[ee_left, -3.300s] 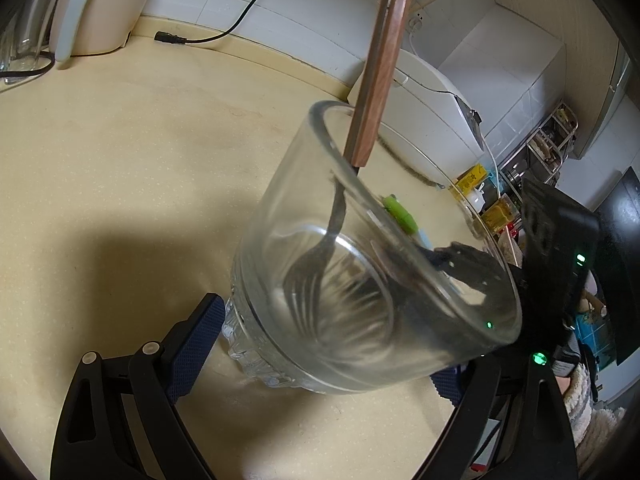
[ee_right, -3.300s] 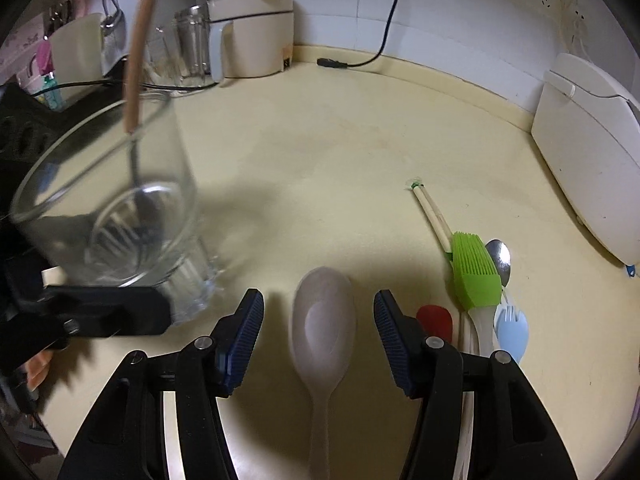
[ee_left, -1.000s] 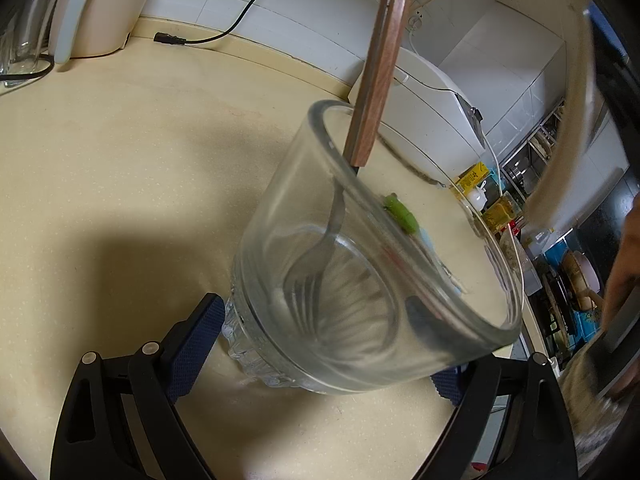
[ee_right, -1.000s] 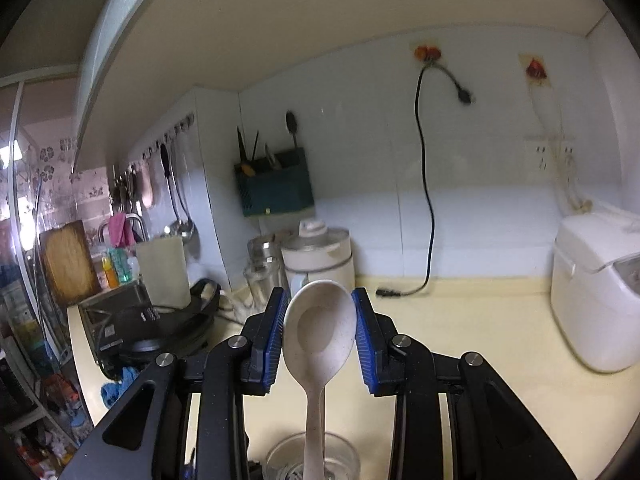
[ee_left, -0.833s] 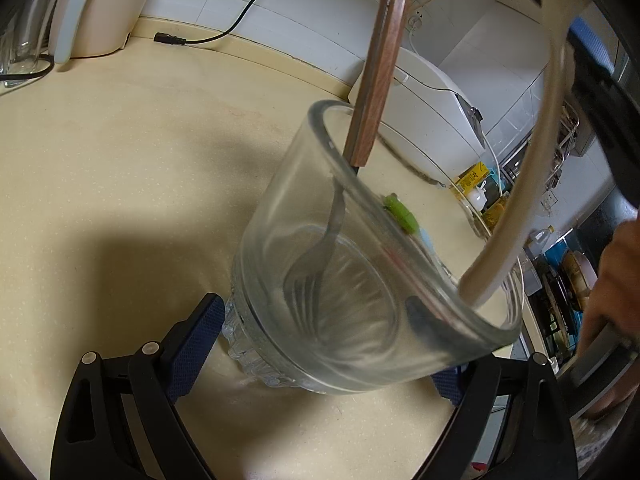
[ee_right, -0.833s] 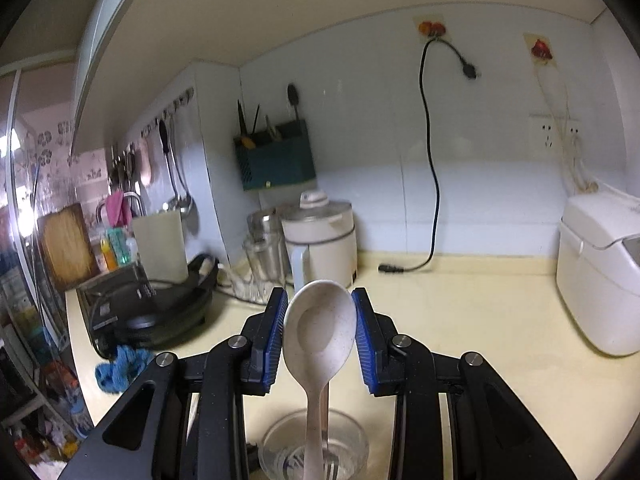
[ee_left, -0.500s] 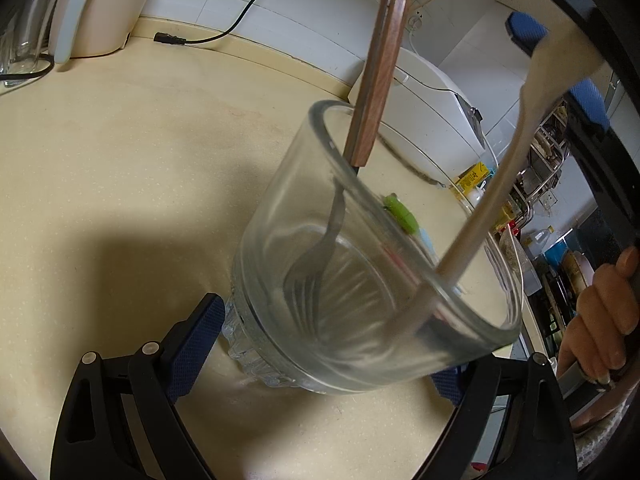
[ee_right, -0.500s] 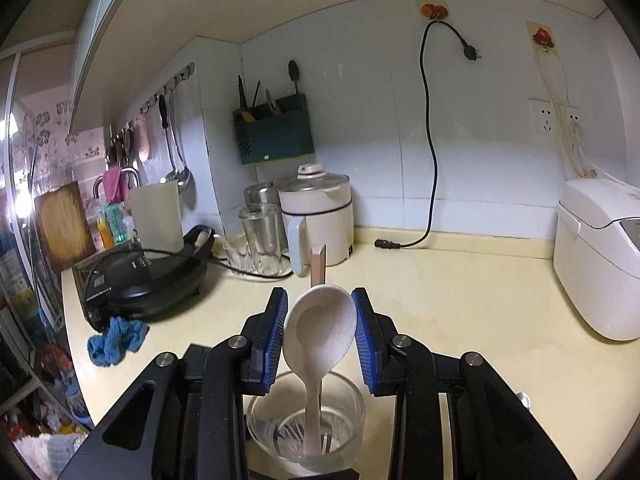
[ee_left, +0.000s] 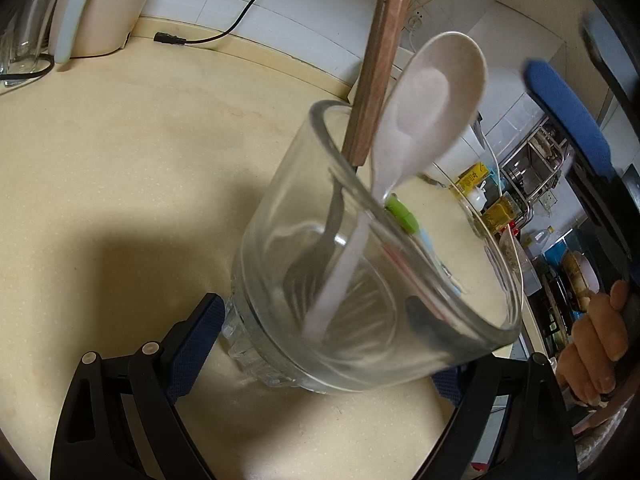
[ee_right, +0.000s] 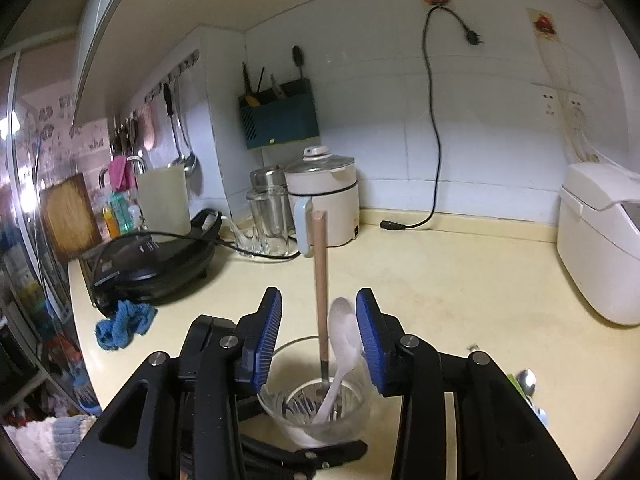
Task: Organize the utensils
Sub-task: 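Lift the white spoon with the right tool and drop it into the glass, then move the right tool back to the counter and grasp the green basting brush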
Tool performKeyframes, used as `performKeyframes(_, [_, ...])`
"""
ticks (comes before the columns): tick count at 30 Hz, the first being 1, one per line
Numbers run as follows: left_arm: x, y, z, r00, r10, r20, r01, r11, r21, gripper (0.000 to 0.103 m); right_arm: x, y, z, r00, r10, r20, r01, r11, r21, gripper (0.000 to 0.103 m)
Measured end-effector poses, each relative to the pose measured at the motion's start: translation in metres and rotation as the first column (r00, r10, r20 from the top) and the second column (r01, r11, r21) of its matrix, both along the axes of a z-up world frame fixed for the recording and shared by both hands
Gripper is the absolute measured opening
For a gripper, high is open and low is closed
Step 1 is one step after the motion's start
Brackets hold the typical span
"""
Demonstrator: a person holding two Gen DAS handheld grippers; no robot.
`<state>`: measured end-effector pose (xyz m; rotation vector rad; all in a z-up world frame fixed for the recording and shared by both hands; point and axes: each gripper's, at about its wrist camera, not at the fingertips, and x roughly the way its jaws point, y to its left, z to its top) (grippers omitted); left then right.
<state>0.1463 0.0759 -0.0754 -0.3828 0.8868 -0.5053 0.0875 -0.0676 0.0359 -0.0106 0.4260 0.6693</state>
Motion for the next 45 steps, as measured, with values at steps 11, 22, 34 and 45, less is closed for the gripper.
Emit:
performKeyframes(11, [0.000, 0.000, 0.000, 1.000, 0.000, 0.000, 0.000, 1.000, 0.000, 0.094, -0.011, -0.070, 0.009, 0.989, -0.148, -0.005, 0.148, 0.989, 0.018, 0.040])
performKeyframes(22, [0.000, 0.000, 0.000, 1.000, 0.000, 0.000, 0.000, 1.000, 0.000, 0.094, -0.013, -0.162, -0.021, 0.934, -0.330, -0.133, 0.339, 0.940, 0.048, 0.040])
performKeyframes(34, [0.000, 0.000, 0.000, 1.000, 0.000, 0.000, 0.000, 1.000, 0.000, 0.094, 0.003, -0.187, -0.071, 0.888, -0.353, -0.294, 0.368, 0.930, -0.005, 0.040])
performKeyframes(45, [0.000, 0.000, 0.000, 1.000, 0.000, 0.000, 0.000, 1.000, 0.000, 0.094, 0.031, -0.127, -0.073, 0.921, -0.319, -0.222, 0.274, 0.938, -0.212, 0.043])
